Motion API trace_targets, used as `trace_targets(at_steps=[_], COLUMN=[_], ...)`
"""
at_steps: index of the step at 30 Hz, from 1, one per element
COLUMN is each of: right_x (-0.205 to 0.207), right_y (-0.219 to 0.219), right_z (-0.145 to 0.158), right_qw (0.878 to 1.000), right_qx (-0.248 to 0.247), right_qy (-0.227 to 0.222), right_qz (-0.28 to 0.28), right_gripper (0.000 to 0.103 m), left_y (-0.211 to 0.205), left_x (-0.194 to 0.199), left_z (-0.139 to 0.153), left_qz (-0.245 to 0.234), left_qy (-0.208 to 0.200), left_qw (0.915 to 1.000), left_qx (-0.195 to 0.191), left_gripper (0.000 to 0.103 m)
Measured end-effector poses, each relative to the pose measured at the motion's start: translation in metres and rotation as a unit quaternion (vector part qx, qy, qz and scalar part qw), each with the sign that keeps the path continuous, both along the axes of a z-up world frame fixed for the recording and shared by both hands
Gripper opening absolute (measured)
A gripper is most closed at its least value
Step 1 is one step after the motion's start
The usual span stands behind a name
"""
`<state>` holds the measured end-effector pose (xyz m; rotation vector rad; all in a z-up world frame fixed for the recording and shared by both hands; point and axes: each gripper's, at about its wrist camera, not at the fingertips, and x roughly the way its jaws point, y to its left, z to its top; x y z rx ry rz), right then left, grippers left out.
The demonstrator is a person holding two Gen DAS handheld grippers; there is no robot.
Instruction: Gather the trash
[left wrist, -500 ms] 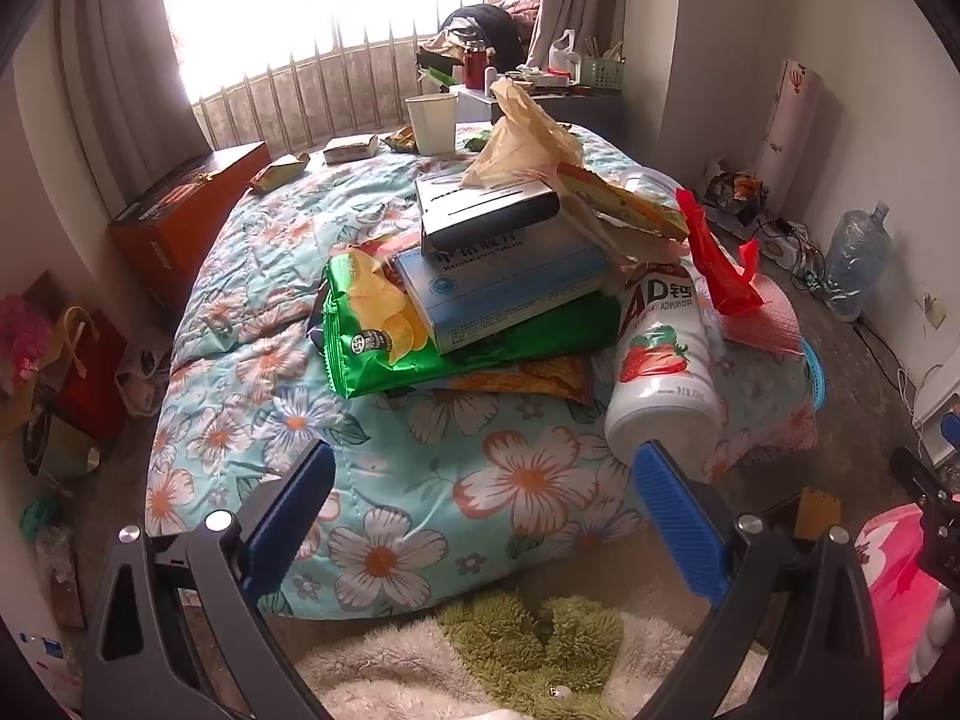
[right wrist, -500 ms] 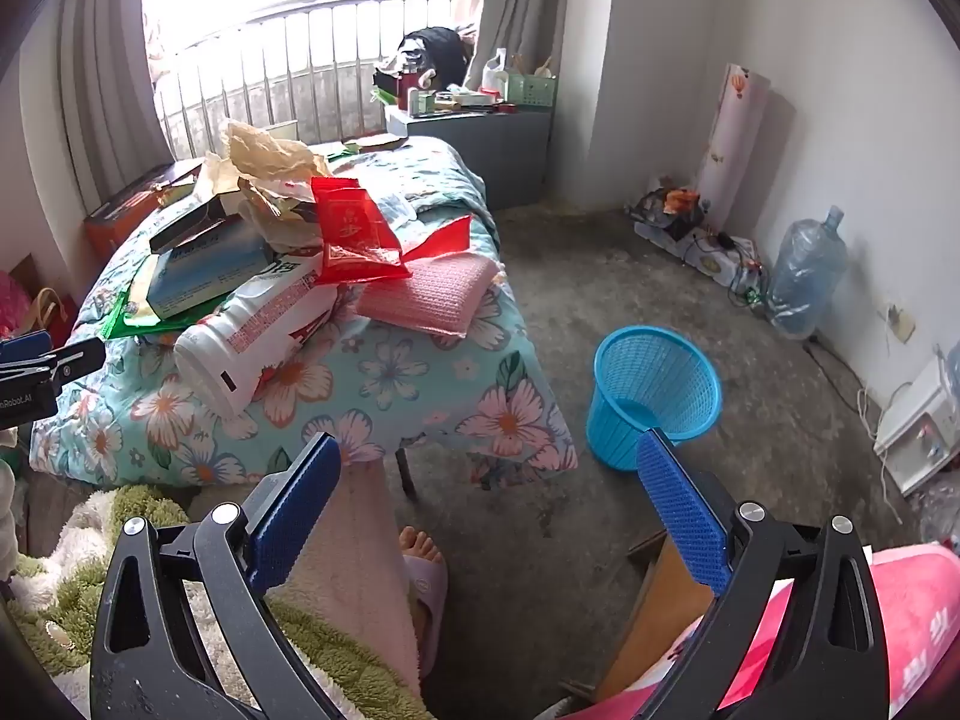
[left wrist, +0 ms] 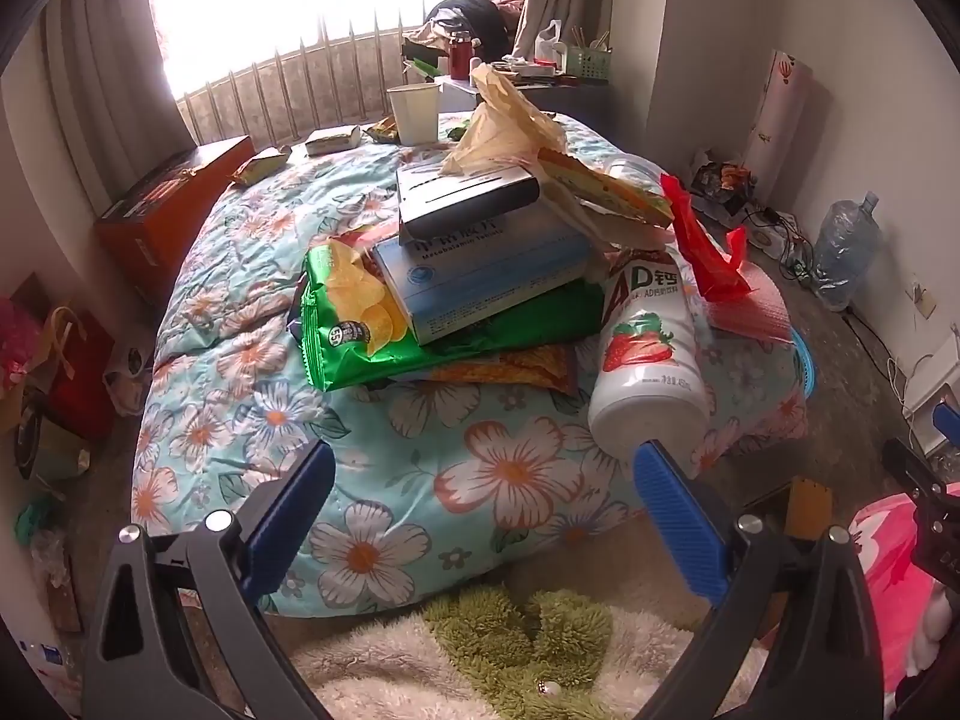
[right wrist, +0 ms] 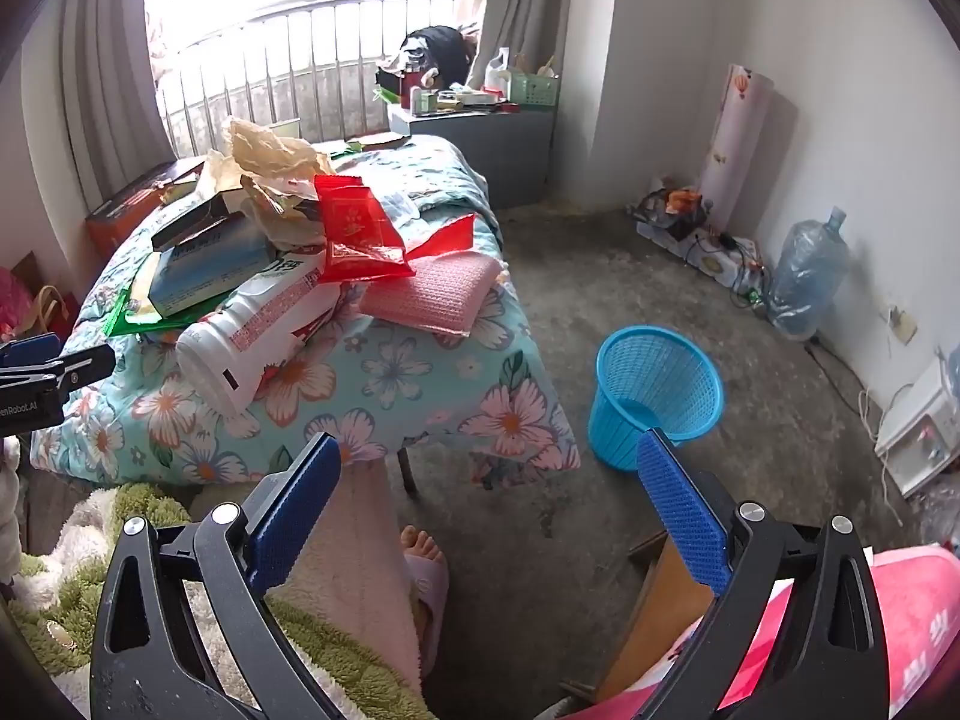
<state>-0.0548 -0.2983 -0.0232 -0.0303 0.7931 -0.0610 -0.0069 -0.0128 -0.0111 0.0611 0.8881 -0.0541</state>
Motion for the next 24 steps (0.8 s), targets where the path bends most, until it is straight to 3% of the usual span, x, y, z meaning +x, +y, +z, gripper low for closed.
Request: trace_targets(at_steps=[24], right_x=[0.0004], right_y=[0.0012], right_z=[-0.0011], right_qw=[1.000], right_qx=[-0.001], right_qy=[0.000], right_qz=[0.000], right_gripper=[0.095], left_y=[0.0093], left_x=[0.0097], left_z=[0.0048], left_qz=[-0.003], left_qy=[0.011], left_qw=[0.9999], left_qx=[-0.006], left_gripper=[0.098])
